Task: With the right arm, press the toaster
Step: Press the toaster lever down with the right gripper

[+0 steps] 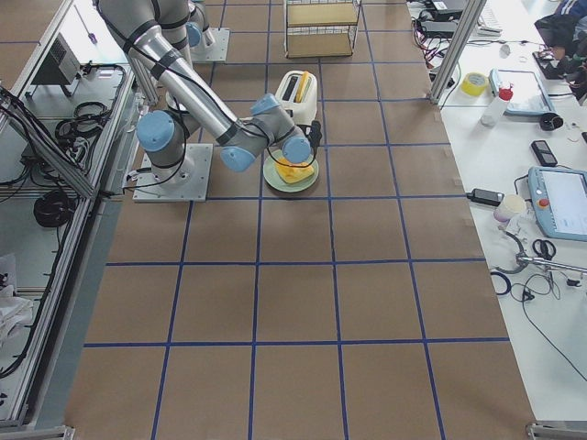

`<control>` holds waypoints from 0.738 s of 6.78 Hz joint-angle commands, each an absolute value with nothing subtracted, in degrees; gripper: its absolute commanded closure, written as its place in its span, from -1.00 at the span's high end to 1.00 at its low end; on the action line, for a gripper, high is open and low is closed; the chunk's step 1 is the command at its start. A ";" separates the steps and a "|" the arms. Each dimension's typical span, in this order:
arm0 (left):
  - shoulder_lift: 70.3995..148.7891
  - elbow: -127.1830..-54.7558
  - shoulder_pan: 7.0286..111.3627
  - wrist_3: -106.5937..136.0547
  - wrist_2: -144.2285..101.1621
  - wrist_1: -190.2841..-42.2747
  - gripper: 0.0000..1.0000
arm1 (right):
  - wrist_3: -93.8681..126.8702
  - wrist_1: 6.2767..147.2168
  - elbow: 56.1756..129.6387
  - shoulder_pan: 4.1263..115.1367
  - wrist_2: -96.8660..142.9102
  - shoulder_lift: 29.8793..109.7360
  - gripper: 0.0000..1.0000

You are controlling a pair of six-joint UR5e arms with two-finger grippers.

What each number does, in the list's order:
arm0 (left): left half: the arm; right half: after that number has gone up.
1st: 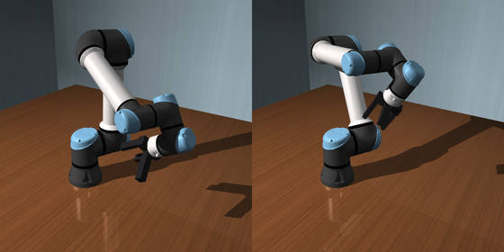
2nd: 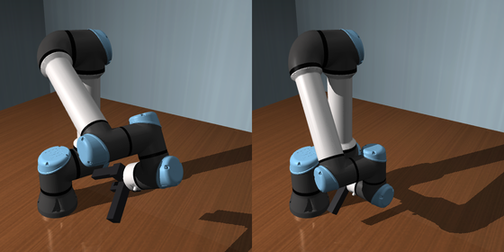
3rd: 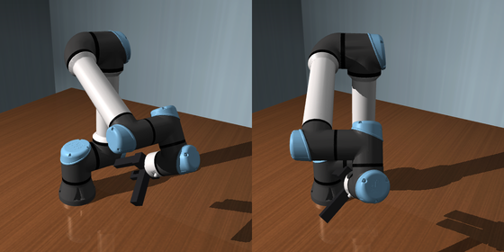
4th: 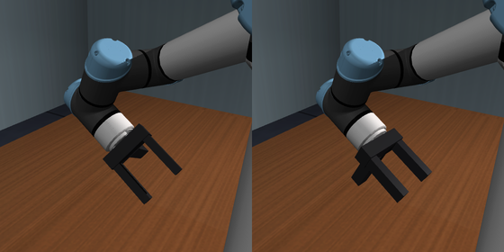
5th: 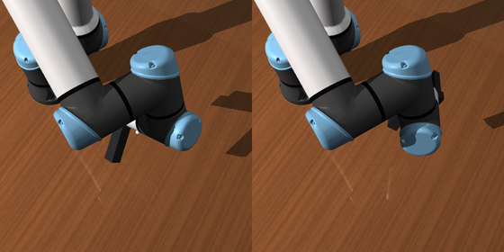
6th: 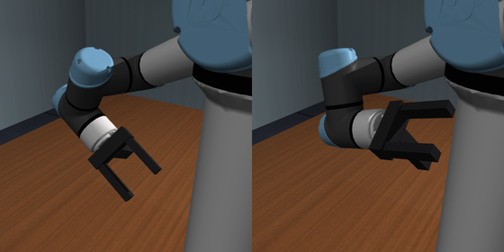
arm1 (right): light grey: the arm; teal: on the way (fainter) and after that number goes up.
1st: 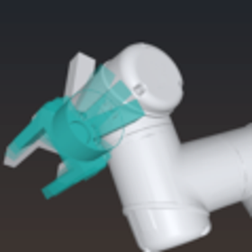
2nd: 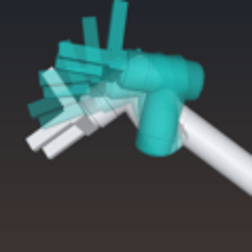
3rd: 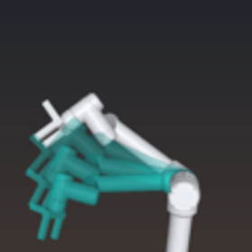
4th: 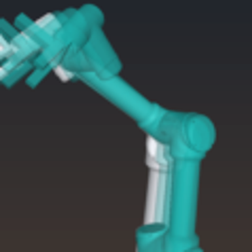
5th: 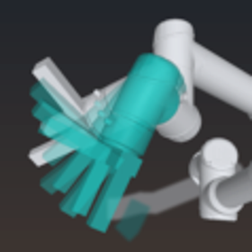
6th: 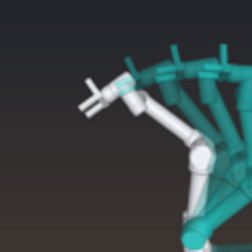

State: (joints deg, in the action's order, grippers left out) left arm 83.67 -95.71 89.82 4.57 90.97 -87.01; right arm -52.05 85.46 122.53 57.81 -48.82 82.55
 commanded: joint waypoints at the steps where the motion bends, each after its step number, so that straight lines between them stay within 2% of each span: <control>1: 83.67 -95.71 89.82 4.57 90.97 -87.01 1.00 | -52.03 87.09 123.40 57.75 -49.04 82.18 -1.00; 3: 83.67 -95.71 89.82 4.57 91.05 -87.01 1.00 | -51.25 87.01 123.31 57.83 -49.13 82.18 -1.00; 5: 83.67 -95.71 89.82 4.57 91.05 -87.01 1.00 | -38.57 87.01 121.13 57.92 -51.22 84.19 -1.00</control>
State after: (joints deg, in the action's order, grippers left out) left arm 83.67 -95.71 89.82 4.57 91.01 -87.01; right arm -45.59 86.94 122.47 57.86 -49.69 83.09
